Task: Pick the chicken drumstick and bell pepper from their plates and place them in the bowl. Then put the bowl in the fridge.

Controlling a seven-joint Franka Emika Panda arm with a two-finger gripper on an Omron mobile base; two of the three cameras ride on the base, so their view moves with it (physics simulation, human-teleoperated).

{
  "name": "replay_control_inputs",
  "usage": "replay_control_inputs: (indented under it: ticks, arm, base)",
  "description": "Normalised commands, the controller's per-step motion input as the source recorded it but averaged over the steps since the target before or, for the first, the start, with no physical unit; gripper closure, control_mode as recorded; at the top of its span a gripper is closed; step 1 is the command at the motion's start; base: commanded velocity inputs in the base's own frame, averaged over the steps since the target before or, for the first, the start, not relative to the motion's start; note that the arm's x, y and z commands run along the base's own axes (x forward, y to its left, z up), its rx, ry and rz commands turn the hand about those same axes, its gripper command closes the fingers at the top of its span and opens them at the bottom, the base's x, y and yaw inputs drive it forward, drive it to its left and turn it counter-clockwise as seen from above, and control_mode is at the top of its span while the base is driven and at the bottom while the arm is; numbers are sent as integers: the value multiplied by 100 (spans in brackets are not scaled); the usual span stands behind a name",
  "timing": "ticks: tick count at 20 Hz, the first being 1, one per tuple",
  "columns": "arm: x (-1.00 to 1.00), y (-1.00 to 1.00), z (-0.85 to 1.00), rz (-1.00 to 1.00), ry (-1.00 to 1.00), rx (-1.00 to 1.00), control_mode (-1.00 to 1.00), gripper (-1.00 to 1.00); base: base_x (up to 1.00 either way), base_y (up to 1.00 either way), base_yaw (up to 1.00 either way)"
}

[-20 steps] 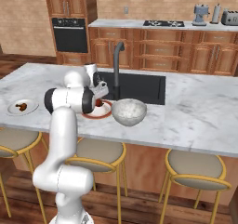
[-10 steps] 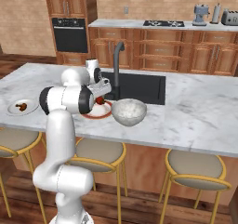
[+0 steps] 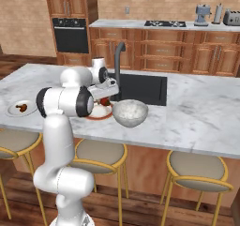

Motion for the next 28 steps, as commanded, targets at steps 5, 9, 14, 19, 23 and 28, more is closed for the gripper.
replay_control_inputs:
  ticks: [5,9,14,19,23,28]
  arm:
    - [-2,-32,11,-20,0,0,-100,100]
    - [0,-37,3,-14,0,-2,-100,100]
    - [3,-38,0,-7,0,-6,-100,100]
    - [15,-36,0,-2,2,-8,-100,100]
    - [17,-31,-3,0,7,-4,-100,100]
    - [1,-25,-13,0,13,0,-100,100]
  base:
    - [0,0,0]
    - [0,0,0]
    - [0,0,0]
    - [0,0,0]
    - [0,0,0]
    - [0,0,0]
